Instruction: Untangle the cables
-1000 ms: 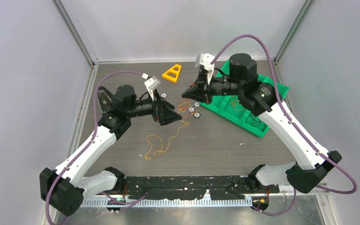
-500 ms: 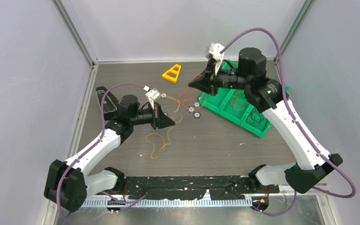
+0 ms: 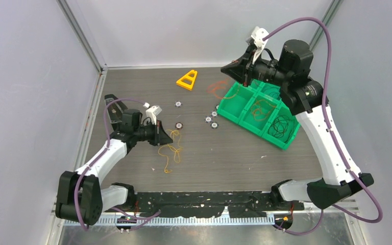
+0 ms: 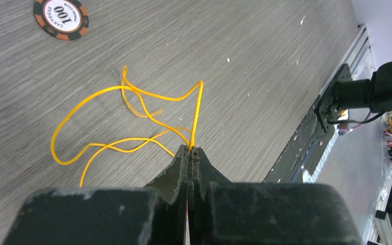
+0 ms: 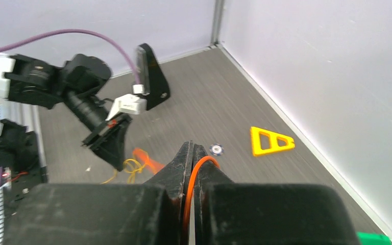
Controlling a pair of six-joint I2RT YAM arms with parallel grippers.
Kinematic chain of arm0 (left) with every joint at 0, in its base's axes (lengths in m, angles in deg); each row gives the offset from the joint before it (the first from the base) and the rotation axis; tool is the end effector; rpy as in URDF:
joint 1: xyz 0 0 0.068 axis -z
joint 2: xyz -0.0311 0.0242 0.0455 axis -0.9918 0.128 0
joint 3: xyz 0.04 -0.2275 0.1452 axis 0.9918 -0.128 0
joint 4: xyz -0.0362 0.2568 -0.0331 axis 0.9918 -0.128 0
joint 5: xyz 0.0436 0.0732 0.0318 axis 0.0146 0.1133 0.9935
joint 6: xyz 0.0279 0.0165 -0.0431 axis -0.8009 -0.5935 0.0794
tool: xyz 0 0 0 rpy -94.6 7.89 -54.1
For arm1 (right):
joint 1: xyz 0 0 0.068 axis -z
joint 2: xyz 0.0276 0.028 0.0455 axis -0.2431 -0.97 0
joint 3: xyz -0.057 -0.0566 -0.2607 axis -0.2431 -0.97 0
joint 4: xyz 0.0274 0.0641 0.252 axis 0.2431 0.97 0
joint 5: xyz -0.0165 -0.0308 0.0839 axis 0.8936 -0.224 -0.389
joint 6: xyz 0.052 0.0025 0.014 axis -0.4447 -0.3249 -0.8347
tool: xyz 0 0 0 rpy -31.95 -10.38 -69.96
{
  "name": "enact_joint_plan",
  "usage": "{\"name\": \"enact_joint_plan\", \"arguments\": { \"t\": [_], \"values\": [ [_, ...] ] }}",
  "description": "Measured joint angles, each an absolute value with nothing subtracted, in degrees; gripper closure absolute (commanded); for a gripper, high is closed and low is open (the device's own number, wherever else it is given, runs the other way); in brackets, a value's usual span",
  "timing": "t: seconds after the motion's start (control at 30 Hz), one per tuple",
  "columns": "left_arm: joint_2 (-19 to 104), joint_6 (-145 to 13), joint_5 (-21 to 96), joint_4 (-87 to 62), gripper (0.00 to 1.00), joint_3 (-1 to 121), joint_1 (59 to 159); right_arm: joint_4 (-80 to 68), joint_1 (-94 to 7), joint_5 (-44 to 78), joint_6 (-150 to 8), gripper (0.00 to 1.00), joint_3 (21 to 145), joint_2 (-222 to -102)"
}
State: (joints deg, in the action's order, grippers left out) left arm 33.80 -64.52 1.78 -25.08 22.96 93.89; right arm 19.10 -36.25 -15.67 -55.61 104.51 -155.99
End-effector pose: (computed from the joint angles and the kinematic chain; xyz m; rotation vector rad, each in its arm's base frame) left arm 0.2211 -0.0692 0.2101 0.3717 2.2643 -1.1031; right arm 0.2289 0.1185 0.5108 -0.9476 1.3765 0.7593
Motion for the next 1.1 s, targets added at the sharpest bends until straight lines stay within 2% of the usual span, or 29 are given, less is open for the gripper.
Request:
{"name": "enact_joint_plan", "arguments": {
  "t": [0.5,0.63,0.97,1.1],
  "values": [
    [33.91,-68.11,2.02,-29.01,1.00,26.65,93.87,19.97,-31.66,-5.22,-43.83,0.95,92.80,-166.02],
    [33.91,-69.09,2.04,-30.01,1.00,26.67,93.87,23.27,-28.35,-2.97,-39.90,0.95,92.36,-169.83],
    [36.29,-70.31,2.20,-30.47,1.00,27.52,93.87,33.37,-18.17,1.10,-26.17,0.95,87.86,-170.70],
    [38.54,-70.38,2.22,-30.63,1.00,29.08,93.87,35.27,-16.29,3.63,-21.91,0.95,88.84,-175.93]
  ]
}}
